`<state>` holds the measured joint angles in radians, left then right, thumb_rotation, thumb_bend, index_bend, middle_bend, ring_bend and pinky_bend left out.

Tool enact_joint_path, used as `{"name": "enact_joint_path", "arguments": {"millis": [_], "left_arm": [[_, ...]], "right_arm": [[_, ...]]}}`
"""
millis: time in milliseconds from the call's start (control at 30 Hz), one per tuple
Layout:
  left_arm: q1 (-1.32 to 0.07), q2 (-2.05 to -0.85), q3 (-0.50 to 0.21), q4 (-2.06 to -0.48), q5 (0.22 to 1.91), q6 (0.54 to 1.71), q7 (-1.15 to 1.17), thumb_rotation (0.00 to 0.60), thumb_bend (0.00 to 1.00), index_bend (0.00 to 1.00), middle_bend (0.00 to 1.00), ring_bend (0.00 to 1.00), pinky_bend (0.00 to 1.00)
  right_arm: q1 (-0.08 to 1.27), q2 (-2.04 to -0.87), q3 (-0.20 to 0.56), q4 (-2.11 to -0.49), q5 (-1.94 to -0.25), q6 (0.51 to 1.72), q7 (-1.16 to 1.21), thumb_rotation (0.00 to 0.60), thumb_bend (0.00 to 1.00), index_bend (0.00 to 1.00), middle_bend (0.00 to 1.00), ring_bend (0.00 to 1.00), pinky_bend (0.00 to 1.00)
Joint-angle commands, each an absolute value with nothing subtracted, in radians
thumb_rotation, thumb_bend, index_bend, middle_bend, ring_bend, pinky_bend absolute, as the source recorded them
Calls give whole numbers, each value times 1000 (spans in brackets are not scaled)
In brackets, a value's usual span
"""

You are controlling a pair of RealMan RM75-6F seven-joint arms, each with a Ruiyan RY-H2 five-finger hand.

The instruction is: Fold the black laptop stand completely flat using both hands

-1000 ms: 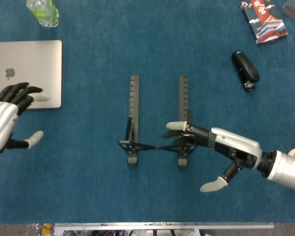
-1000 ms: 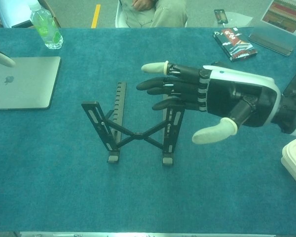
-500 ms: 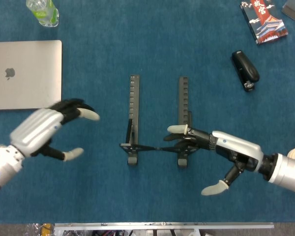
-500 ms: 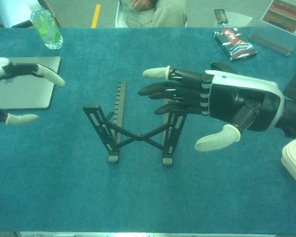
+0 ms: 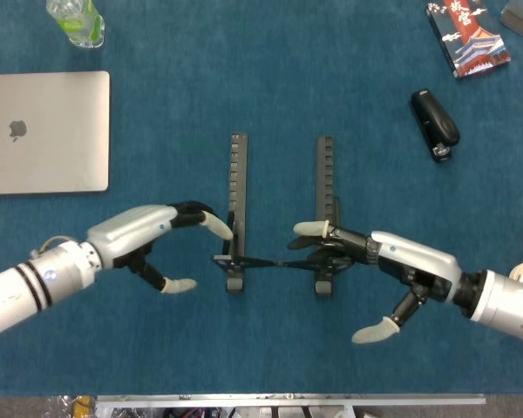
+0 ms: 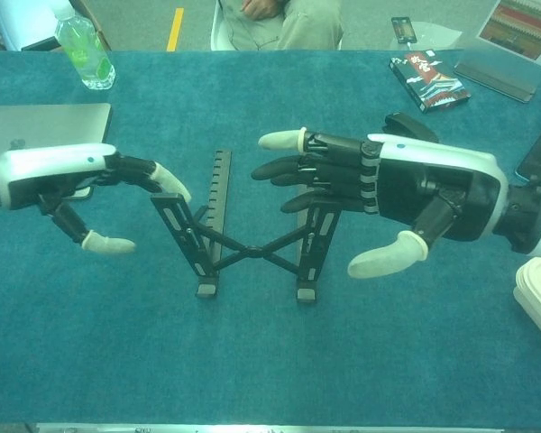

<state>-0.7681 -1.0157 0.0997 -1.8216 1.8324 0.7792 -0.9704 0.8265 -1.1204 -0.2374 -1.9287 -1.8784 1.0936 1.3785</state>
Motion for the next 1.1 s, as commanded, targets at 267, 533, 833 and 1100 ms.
{"name": "enact_joint_path", "arguments": {"millis": [267,533,833,1100], "left_arm": [[-876,-1073,174,-1785,1871,759,-1122,600,261,236,220,89,96],[-911,-1100,196,-1749,1846,787,-1170,600,261,236,221,90,96],[-958,-1115,233,-1713,1847,810,-1287,600,261,236,218,90,96],[-979,-1131,254,-1658,1851,882,-1445,600,261,222,196,90,96]], "right_arm": [[834,-1128,-238,-1926,-1867,1090,1367,578,55,0,122,1,104],[838,-1131,-243,-1918,-1868,1096,1372,578,55,0,122,1,104],[843,-1138,-246,-1908,-1867,1099,1377,577,55,0,122,1,104],[848,-1144,-247,-1904,-1865,1098,1375,578,55,0,122,1,104]]}}
